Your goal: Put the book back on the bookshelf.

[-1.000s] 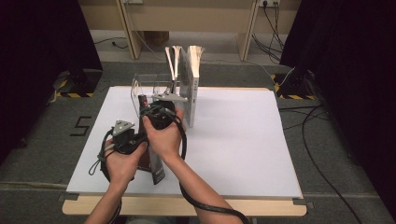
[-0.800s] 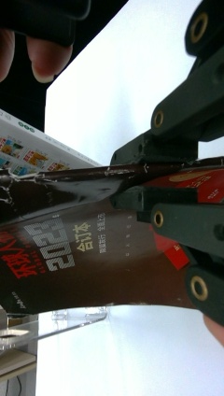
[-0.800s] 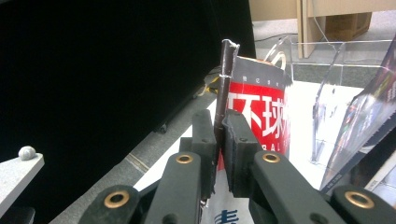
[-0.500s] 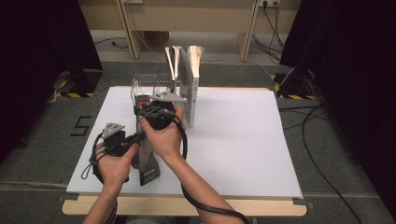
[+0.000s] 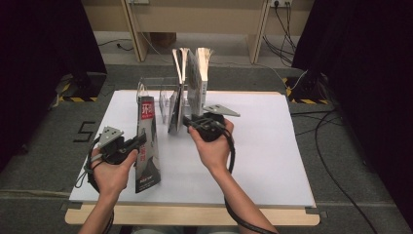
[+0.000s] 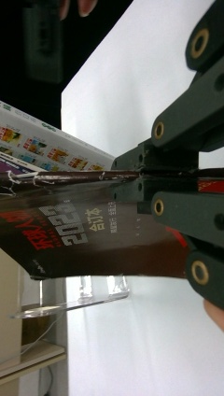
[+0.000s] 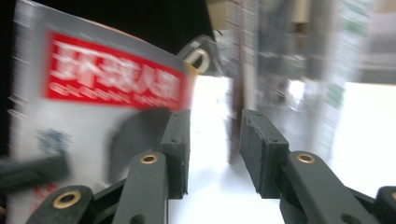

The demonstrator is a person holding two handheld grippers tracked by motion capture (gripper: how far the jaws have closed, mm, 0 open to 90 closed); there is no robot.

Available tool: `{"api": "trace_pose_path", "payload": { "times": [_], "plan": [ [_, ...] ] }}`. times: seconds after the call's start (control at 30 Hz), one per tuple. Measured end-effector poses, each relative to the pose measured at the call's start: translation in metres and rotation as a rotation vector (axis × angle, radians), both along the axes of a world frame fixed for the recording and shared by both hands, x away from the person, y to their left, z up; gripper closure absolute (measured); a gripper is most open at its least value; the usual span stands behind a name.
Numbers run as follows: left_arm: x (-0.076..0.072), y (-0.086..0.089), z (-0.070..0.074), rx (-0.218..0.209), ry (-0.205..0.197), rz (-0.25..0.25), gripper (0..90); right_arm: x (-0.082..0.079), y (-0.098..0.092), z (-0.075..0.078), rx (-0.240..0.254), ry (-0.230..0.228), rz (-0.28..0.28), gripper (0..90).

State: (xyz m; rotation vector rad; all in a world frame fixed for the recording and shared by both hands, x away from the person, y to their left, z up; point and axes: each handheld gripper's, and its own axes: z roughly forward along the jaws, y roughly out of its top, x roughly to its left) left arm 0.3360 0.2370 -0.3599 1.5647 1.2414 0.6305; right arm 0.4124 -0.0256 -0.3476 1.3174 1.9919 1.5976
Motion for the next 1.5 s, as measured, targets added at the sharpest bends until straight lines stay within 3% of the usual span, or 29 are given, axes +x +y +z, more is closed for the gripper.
{"api": "trace_pose_path", "payload": {
  "times": [0.23,0.43,0.63,0.77,0.93,1.2,1.5],
  "plan": [
    [-0.001,0.006,0.007,0.004,-0.046,-0.009,87.0,-0.006,-0.060,-0.033,-0.010,0.067,-0.081,64.7],
    [0.001,0.011,0.013,-0.014,-0.081,-0.019,87.1,-0.014,-0.101,-0.052,-0.016,0.093,-0.153,64.8],
    [0.007,0.016,0.021,-0.020,-0.104,-0.019,87.1,-0.023,-0.139,-0.072,-0.024,0.107,-0.229,64.7],
    [0.012,0.018,0.023,-0.033,-0.095,-0.027,87.1,-0.030,-0.162,-0.095,-0.018,0.158,-0.269,64.8],
    [0.019,0.017,0.024,-0.020,-0.095,-0.025,87.1,-0.037,-0.176,-0.113,-0.004,0.191,-0.293,64.9],
    [0.028,0.012,0.033,-0.024,-0.124,-0.023,87.1,-0.040,-0.186,-0.116,-0.016,0.152,-0.313,64.6],
    [0.038,0.009,0.042,-0.031,-0.138,-0.018,87.1,-0.043,-0.189,-0.118,-0.011,0.158,-0.330,64.4]
  ]
}}
